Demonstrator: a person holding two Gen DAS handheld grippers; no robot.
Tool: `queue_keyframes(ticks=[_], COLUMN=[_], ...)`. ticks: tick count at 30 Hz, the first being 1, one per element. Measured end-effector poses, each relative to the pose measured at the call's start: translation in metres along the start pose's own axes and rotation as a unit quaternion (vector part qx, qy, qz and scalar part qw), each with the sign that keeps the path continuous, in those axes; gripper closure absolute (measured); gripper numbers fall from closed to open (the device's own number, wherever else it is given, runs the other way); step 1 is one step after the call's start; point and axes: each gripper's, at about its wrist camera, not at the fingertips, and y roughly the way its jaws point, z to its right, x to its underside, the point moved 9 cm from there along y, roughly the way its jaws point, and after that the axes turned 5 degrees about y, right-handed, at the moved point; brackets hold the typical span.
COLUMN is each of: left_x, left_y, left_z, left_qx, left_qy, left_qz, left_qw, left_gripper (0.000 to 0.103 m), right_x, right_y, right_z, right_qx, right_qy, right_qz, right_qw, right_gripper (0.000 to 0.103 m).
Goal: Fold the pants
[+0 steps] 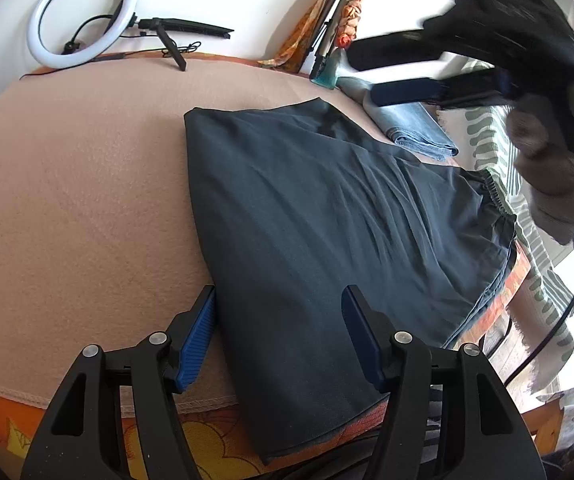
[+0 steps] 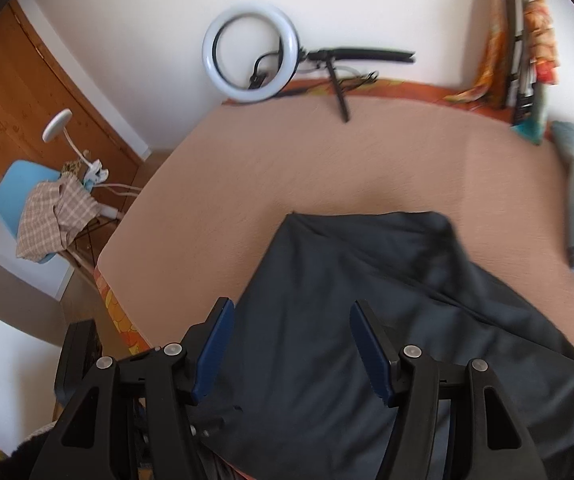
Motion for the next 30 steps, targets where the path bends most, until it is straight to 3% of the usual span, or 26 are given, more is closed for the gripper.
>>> queue_keyframes(ticks=[16,24,30], left_x=[0.002,-0.004,-0.008], left_y=[-0.004,-0.013,-0.015], left_z=[0.004,0.012,0.019], left_qx=[0.011,0.075,0.088], left_qy=[0.019,-0.004,0.003], left_qz=[0.016,0.059,0.066], left_qw=[0.9996,0.9954,0.9939], left_gripper=[0.043,0.05,0.051], right_x=[-0.007,-0.008,-0.005], right_y=[0.081,0.104,0.114], right_z=[-0.034,-0.031,-0.03], right_qx=[0.021,0.047,0.08], right_qy=[-0.018,-0.009,-0.018], right_qz=[-0.076,-0.109,-0.128], right_qw=[0.997,0.993,0.988], right_gripper=[0.04,0.04,0.04])
